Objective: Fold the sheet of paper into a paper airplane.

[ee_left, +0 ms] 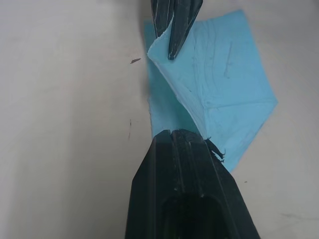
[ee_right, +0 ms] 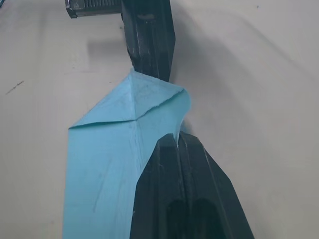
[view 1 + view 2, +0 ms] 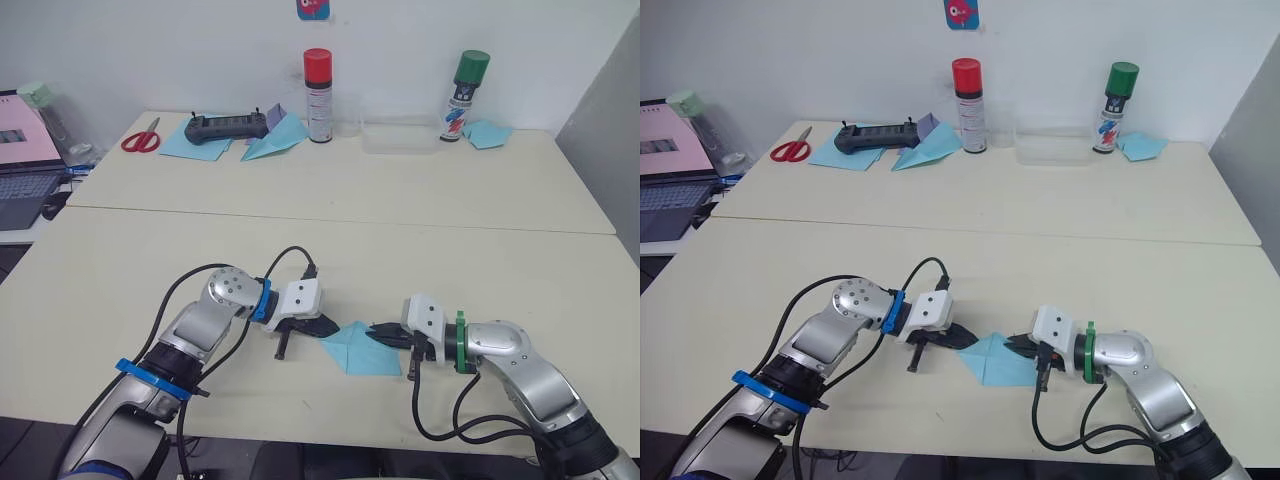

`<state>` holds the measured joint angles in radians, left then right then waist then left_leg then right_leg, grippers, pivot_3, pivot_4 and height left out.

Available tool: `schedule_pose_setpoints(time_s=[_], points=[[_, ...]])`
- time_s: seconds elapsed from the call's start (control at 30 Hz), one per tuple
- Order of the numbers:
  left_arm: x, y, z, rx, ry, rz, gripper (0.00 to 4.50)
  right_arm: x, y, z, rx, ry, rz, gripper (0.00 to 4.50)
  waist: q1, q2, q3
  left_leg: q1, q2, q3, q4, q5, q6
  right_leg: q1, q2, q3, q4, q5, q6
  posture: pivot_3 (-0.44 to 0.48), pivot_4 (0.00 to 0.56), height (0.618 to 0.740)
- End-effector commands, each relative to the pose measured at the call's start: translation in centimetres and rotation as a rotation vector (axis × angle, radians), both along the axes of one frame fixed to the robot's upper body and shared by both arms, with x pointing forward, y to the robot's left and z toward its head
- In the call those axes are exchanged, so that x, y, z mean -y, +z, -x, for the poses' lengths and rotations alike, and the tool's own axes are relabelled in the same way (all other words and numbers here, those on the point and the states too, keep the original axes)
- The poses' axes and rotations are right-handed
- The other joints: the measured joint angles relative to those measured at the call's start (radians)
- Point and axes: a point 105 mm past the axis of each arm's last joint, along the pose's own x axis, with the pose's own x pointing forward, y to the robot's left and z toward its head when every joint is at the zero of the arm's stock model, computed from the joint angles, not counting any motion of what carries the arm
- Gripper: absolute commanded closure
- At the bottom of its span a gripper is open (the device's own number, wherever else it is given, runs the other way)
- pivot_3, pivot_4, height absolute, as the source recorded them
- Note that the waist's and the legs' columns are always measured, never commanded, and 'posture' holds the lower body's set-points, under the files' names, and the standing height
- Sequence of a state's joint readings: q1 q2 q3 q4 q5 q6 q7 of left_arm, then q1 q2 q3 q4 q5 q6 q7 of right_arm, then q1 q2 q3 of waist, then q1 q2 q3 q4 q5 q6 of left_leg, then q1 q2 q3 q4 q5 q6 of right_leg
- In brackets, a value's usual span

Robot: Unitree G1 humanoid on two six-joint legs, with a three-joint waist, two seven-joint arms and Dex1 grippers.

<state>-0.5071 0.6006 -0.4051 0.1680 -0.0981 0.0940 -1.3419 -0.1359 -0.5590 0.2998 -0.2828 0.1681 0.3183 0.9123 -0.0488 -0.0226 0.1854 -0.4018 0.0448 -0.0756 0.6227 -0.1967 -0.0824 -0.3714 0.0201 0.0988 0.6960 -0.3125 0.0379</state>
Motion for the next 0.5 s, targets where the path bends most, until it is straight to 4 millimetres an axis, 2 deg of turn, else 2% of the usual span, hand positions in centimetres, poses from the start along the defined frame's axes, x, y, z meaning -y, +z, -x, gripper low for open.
schedule_pose_setpoints(time_s=[0.03,0.17,0.37,0.4,0.5], points=[[-2.1,-2.5,0.5,-0.076,0.053,-0.114,4.50,0.4,-0.3,0.1,-0.040,-0.027,0.011,4.45,-0.001,0.000,0.000,0.000,0.000,0.000,0.000,0.000,0.000,0.000,0.000,0.000,0.000,0.000,0.000,0.000,0.150,0.740],[-2.1,-2.5,0.6,-0.075,0.054,-0.114,4.50,0.5,-0.7,-0.7,-0.016,-0.055,0.046,4.45,-0.001,0.000,0.000,0.000,0.000,0.000,-0.002,0.000,0.000,-0.001,0.000,0.000,-0.001,0.000,0.000,0.000,0.150,0.740],[-2.2,-1.9,0.4,-0.049,0.067,-0.103,4.50,0.5,-1.7,-0.6,-0.014,-0.051,0.083,4.45,-0.005,0.000,0.000,0.001,0.000,0.000,-0.004,0.000,0.000,-0.001,0.000,0.000,-0.002,0.000,0.001,0.000,0.150,0.740],[-2.5,-1.5,0.1,-0.035,0.086,-0.097,4.50,0.5,-2.1,-0.7,0.003,-0.049,0.105,4.45,-0.006,0.000,0.000,0.001,0.000,0.000,-0.004,0.000,0.000,-0.001,0.000,0.000,-0.002,0.000,0.001,0.000,0.150,0.740],[-2.6,2.0,-1.7,0.051,0.185,-0.010,4.50,0.4,-2.6,-1.0,0.023,-0.058,0.127,4.45,-0.008,-0.001,0.000,0.001,0.001,0.000,-0.006,0.000,0.000,-0.001,0.000,0.000,-0.002,0.000,0.001,0.000,0.150,0.740]])
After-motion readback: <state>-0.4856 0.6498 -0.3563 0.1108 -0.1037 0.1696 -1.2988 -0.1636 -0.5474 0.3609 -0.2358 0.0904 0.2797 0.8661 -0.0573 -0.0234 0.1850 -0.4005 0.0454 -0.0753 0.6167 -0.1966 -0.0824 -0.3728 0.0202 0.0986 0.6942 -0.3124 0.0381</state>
